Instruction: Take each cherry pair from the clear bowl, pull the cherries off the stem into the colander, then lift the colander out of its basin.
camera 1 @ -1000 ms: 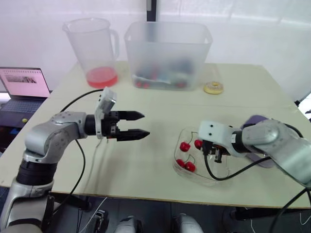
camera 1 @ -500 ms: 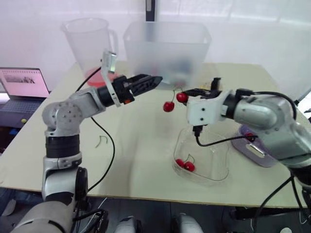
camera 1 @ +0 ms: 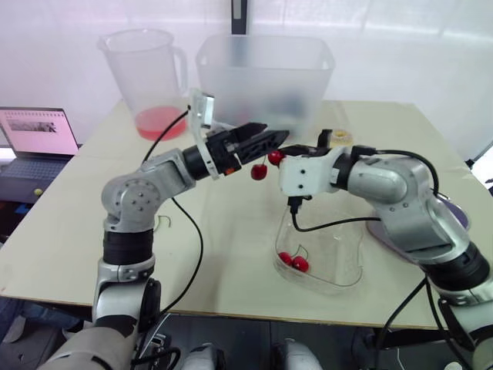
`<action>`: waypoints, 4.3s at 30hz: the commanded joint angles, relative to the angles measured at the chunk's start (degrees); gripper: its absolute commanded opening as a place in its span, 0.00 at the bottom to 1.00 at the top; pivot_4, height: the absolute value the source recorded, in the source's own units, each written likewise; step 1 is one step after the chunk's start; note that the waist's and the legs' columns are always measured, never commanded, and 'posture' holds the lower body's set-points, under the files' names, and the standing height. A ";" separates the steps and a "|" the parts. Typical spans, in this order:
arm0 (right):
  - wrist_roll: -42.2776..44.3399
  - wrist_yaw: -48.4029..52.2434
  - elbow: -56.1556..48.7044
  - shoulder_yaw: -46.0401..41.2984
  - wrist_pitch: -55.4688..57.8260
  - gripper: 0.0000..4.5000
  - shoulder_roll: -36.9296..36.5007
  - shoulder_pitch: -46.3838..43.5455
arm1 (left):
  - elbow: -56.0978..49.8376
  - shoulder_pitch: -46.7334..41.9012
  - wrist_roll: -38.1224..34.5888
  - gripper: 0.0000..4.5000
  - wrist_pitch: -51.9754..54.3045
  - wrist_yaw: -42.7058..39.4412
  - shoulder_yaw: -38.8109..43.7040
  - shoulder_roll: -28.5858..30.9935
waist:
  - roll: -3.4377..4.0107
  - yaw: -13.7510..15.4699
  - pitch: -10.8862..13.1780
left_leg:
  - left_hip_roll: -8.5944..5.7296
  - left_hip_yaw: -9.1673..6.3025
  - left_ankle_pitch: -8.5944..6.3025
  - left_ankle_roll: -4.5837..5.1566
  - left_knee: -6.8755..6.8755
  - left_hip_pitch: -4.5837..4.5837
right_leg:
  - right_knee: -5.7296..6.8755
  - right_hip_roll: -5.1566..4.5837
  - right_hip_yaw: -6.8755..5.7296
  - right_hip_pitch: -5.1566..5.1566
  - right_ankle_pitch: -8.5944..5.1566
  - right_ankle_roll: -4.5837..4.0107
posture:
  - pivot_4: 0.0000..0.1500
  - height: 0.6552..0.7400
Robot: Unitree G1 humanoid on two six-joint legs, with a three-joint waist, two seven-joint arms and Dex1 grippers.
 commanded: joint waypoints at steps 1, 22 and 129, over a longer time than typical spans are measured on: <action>0.38 1.00 -1.83 -2.73 2.27 0.17 1.05 -1.94 | -2.04 0.82 3.25 0.80 -3.44 0.11 -2.37 -0.33 | 0.00 0.00 0.00 | 0.00 0.00 0.00 0.00 0.00 0.00 | 0.00 0.00 0.00 0.00 0.00 0.00 | 1.00 0.62; -0.32 1.71 -3.05 -3.29 3.20 0.17 2.25 -0.96 | 0.02 0.57 4.23 0.13 -6.59 1.81 -1.07 -3.14 | 0.00 0.04 0.00 | -0.01 0.00 0.00 0.00 0.00 -0.01 | -0.01 -0.01 0.00 0.01 0.00 0.00 | 1.00 0.62; 87.93 -16.24 -3.57 -35.07 51.56 0.18 11.00 15.80 | -0.15 0.48 -3.69 0.00 2.89 -20.76 -6.09 6.10 | 0.00 0.10 0.00 | -0.01 -0.11 -0.03 0.06 -0.13 0.01 | -0.10 0.02 0.10 0.09 0.01 -0.02 | 1.00 0.62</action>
